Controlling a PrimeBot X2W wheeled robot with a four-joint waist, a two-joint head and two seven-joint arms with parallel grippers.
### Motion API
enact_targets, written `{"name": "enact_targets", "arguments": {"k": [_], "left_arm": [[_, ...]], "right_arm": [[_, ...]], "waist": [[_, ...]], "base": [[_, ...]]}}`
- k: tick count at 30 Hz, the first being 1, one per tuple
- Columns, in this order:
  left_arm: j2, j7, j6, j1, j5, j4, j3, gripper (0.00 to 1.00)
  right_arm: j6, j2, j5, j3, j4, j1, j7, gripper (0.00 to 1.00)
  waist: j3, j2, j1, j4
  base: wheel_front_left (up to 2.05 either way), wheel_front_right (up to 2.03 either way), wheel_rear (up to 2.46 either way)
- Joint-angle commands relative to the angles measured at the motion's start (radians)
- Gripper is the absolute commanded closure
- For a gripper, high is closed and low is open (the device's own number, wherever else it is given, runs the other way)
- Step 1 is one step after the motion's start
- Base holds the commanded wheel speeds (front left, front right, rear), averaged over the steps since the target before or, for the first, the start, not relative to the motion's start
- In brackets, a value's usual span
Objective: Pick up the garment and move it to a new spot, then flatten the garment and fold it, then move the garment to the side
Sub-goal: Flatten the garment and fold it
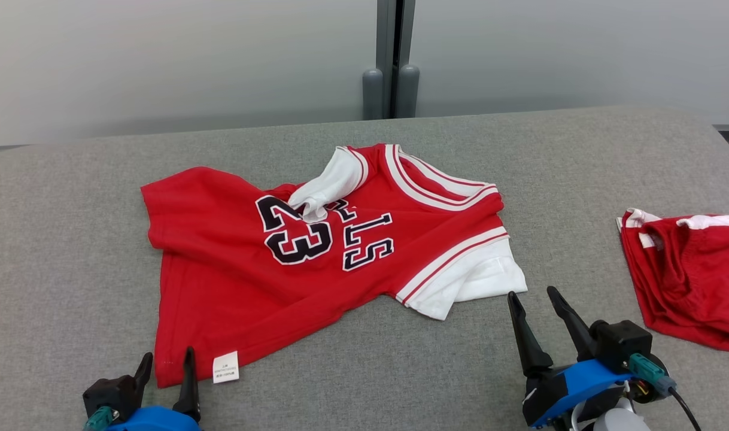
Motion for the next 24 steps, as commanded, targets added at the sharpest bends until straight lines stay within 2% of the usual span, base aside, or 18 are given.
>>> {"name": "enact_targets", "arguments": {"k": [1,7,19,20,24], "left_arm": [[0.02,-0.004,-0.002,-0.017,-0.028,0.002,-0.029,0.0],[0.062,-0.004,-0.002,-0.024,-0.121,0.002,-0.106,0.0],[0.103,-0.004,-0.002,-0.04,-0.287,0.017,-0.209,0.0],[0.105,-0.003,-0.002,-0.039,-0.299,0.017,-0.217,0.27],[0.12,-0.004,-0.002,-0.042,-0.344,0.005,-0.249,0.81]], "right_arm": [[0.0,-0.004,0.005,0.002,-0.001,-0.011,-0.003,0.0],[0.0,-0.004,0.011,0.005,-0.005,-0.019,-0.003,0.0],[0.0,-0.004,0.022,0.009,-0.011,-0.025,-0.003,0.0],[0.0,-0.004,0.023,0.008,-0.011,-0.026,-0.003,0.0],[0.0,-0.004,0.024,0.008,-0.011,-0.026,-0.003,0.0]], "waist": [[0.009,-0.0001,-0.0001,-0.003],[0.026,-0.0001,-0.0001,-0.008],[0.04,-0.0001,-0.0001,-0.004],[0.04,-0.0001,-0.0001,-0.003],[0.04,-0.0001,-0.0001,0.003]], "base": [[0.0,0.0,0.0],[0.0,0.0,0.0],[0.0,0.0,0.0],[0.0,0.0,0.0],[0.0,0.0,0.0]]}}
